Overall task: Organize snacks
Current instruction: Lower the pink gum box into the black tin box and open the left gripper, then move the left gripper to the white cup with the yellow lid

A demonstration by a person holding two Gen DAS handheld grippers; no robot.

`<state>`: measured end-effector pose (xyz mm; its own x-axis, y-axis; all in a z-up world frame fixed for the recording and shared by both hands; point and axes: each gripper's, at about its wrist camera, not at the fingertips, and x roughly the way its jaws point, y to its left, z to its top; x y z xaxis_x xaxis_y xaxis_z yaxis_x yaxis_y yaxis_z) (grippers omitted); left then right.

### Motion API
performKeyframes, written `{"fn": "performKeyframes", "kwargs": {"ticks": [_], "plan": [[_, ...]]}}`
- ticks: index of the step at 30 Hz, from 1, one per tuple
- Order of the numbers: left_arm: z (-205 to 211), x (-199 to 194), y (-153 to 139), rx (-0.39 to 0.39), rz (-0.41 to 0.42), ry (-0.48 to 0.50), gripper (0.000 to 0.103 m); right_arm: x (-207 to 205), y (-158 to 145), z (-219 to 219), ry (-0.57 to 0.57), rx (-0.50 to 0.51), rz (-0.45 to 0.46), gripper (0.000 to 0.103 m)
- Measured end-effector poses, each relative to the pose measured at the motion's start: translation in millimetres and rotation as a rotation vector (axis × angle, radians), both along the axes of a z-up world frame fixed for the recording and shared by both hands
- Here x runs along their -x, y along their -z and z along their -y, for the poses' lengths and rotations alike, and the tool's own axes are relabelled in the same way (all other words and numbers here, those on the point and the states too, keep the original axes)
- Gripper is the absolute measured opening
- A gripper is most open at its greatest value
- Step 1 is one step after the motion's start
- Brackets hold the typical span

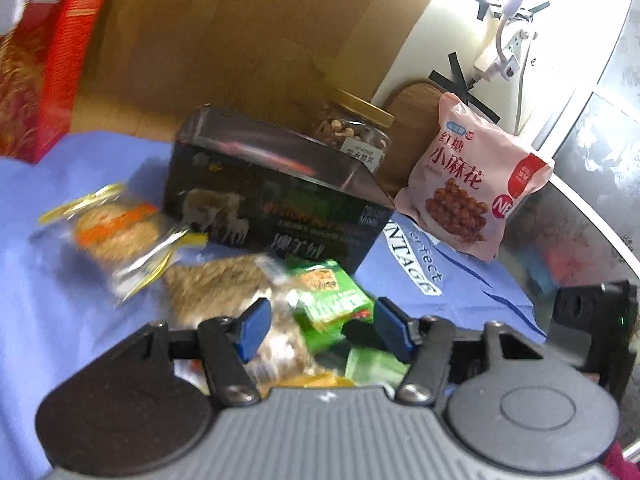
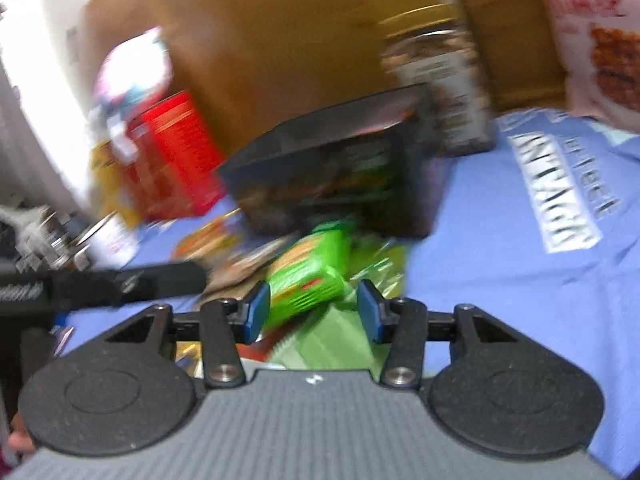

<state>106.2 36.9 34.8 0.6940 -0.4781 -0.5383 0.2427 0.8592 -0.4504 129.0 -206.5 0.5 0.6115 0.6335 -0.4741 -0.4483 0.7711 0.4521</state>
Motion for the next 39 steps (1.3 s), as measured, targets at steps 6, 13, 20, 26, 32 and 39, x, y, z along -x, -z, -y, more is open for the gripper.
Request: {"fn": "performKeyframes", "kwargs": {"ticks": [6, 13, 20, 26, 32, 39], "plan": [[-22, 41, 8, 0.043, -0.023, -0.037, 0.057, 52, 2, -14, -0.051, 0.072, 0.118, 0.052], [-35, 79, 13, 0.106, -0.032, -0.023, 0.057, 90, -5, 34, 0.107, 0.002, 0.144, 0.052], [1, 117, 24, 0.174, -0.083, 0.197, 0.059, 144, 5, 71, 0.124, -0.1, 0.104, 0.052], [33, 128, 35, 0.14, -0.12, 0.341, 0.058, 177, 19, 69, 0.062, -0.124, 0.1, 0.052], [29, 120, 43, 0.143, -0.146, 0.289, 0.054, 167, 29, 58, -0.019, -0.121, 0.025, 0.038], [-17, 111, 46, 0.231, -0.148, 0.162, 0.059, 143, 24, 7, -0.156, -0.069, 0.016, 0.031]]}}
